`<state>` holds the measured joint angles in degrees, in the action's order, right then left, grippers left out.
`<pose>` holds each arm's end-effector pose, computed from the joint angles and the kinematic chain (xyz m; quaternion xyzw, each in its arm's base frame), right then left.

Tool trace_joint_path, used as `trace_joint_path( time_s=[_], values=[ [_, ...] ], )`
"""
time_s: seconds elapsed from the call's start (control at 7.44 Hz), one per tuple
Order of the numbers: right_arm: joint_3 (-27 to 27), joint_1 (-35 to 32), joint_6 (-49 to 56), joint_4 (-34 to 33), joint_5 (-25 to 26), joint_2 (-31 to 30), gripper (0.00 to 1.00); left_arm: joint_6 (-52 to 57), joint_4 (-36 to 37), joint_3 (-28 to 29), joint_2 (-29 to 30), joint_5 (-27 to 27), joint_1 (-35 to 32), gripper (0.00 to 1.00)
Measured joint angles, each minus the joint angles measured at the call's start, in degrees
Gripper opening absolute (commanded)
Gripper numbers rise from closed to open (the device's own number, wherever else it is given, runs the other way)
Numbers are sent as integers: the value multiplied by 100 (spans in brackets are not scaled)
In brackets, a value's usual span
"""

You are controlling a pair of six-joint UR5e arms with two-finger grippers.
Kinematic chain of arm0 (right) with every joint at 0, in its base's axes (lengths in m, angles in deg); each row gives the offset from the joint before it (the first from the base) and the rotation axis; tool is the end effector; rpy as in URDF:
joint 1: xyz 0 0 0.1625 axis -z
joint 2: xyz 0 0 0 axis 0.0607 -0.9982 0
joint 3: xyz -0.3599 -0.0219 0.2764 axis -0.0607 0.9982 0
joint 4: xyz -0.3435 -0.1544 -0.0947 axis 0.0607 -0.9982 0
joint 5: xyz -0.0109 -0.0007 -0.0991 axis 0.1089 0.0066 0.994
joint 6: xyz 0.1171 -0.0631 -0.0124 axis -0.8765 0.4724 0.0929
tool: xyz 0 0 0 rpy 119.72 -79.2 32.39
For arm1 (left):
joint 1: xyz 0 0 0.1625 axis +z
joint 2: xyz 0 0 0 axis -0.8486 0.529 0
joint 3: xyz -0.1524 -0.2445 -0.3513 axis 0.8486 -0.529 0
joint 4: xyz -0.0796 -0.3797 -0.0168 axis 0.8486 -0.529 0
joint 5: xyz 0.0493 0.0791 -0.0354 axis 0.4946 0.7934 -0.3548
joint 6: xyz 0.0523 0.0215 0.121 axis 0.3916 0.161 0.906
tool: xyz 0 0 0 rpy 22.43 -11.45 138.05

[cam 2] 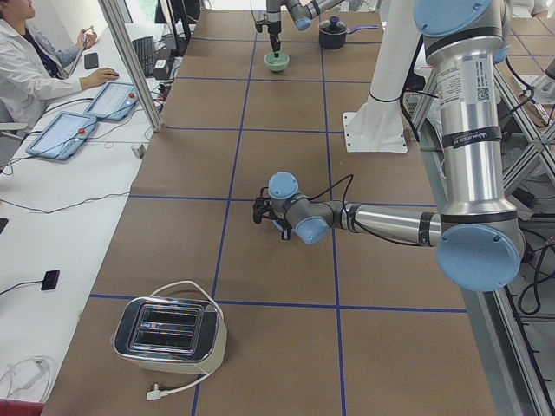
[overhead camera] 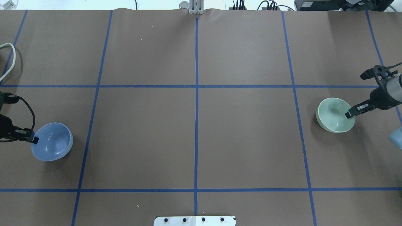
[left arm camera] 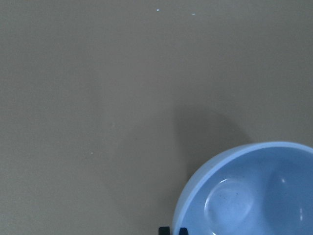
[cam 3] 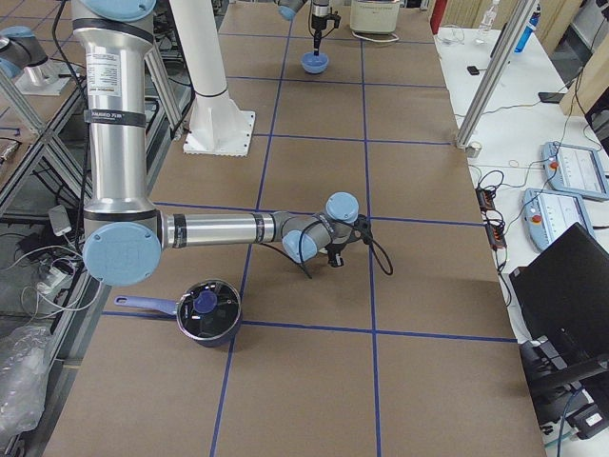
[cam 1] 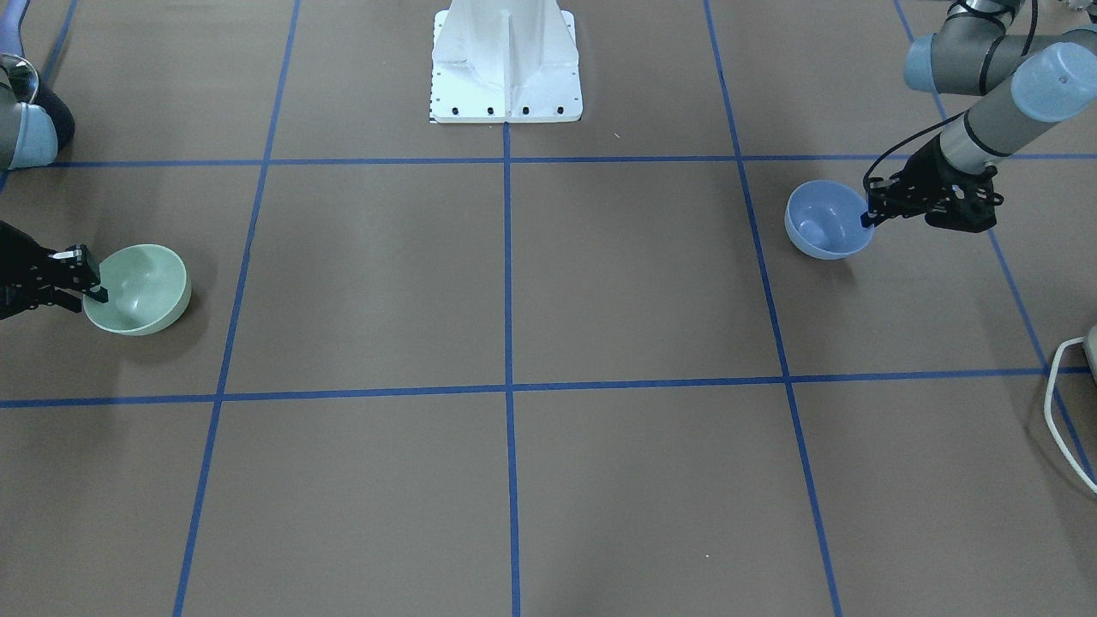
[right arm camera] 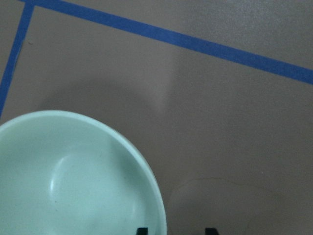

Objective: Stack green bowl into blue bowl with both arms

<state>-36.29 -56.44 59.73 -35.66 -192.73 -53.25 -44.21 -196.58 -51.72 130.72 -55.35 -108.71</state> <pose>-0.2128 -0.4471 0.6592 0.0551 -0.4370 -0.1473 0.8856 0.2358 -0.3595 0.6249 -0.0023 0.4586 0.0424 0.8876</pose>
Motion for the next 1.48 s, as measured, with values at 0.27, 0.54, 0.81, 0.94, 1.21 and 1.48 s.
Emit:
trace_joint_path(
  time_s=[0.27, 0.54, 0.81, 0.94, 1.21, 1.48],
  values=[
    [4, 4, -7, -6, 2, 32, 38, 0, 0, 12, 9, 0, 20, 8],
    [3, 6, -9, -7, 6, 89, 11, -2, -2, 6, 20, 0, 34, 0],
    [-9, 6, -10, -7, -4, 132, 0, -13, -2, -18, 34, 0, 38, 0],
    [-14, 6, -10, -7, -8, 138, 0, -18, -1, -29, 43, 0, 38, 0],
    [-17, 2, -10, -7, -9, 144, 0, -27, 2, -46, 68, -7, 38, 0],
    [-75, -9, -10, -31, -33, 190, 0, -369, 40, -78, 231, -47, 36, 0]
  ],
)
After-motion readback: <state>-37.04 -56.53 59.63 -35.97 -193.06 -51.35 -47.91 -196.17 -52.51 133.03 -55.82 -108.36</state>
